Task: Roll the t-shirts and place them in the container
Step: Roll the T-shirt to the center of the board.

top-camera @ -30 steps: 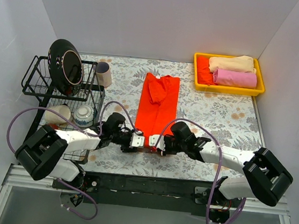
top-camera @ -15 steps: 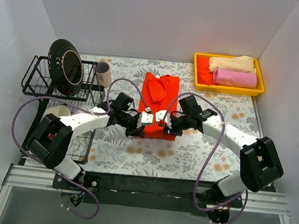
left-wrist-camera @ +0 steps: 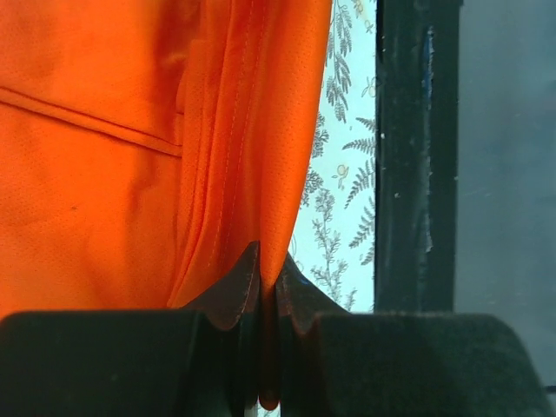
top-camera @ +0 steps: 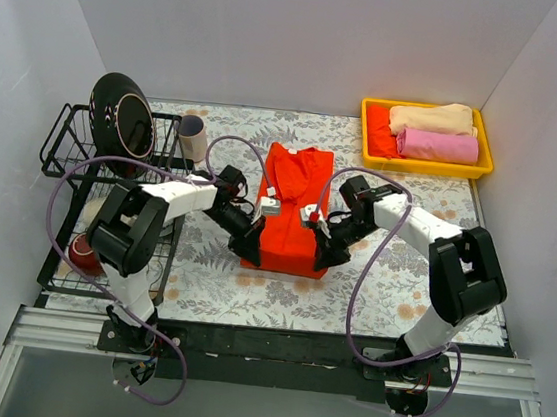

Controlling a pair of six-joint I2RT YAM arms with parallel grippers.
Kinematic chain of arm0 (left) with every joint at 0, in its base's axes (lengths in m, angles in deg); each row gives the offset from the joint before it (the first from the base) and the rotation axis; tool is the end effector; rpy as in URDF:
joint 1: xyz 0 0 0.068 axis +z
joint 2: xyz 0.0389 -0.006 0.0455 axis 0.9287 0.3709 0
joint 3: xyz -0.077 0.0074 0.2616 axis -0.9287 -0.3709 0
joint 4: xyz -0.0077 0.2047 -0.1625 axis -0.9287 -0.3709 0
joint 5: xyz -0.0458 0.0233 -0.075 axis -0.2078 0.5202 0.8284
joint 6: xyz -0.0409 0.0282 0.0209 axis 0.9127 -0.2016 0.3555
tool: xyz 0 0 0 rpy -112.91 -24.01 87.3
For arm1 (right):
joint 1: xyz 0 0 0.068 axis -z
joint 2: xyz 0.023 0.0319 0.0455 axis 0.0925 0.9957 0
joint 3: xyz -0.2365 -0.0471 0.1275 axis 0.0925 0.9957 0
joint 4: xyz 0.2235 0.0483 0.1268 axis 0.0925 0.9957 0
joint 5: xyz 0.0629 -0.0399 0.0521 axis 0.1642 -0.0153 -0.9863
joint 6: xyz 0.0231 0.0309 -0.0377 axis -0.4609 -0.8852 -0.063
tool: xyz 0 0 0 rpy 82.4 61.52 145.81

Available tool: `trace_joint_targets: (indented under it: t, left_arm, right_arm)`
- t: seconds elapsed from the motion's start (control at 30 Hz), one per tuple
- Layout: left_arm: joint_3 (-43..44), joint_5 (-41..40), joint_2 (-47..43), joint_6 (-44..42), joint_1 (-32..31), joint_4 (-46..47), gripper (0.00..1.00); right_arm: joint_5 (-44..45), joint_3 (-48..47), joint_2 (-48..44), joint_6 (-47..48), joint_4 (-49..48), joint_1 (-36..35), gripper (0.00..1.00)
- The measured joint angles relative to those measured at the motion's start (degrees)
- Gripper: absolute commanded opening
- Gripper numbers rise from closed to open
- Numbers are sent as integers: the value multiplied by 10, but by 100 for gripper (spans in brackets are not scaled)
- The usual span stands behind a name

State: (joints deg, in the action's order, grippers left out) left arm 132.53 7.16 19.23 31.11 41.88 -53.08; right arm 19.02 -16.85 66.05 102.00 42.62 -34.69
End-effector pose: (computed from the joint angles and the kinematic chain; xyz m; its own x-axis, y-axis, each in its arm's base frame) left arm 0.2602 -0.1625 0.1665 -0.8614 0.4836 -0.1552 0.3776 0.4055 -0.8324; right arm 0.2432 0.1675 0.1975 0.0078 -0.6844 -0.7290 -0.9568 -0.2169 0.1934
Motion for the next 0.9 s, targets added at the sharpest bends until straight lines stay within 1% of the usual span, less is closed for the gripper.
trace_joint_targets:
  t: [0.17, 0.33, 0.53, 0.67, 0.8, 0.9]
  left_arm:
    - [32, 26, 50, 28, 10, -19, 0]
    - [102, 35, 120, 35, 24, -54, 0]
    - [184, 41, 197, 19, 38, -106, 0]
    - [235, 42, 241, -7, 44, -156, 0]
    - [246, 44, 256, -28, 52, -191, 0]
    - [246, 45, 256, -30, 59, -198, 0]
  right_arm:
    - [-28, -25, 51, 9, 41, 18, 14]
    - [-52, -92, 138, 38, 106, 49, 12]
    - [-67, -187, 237, 66, 175, 81, 12]
    - [-69, -223, 274, 74, 199, 87, 12]
    - [-75, -256, 302, 73, 213, 87, 12]
    - [-83, -273, 318, 71, 216, 87, 12]
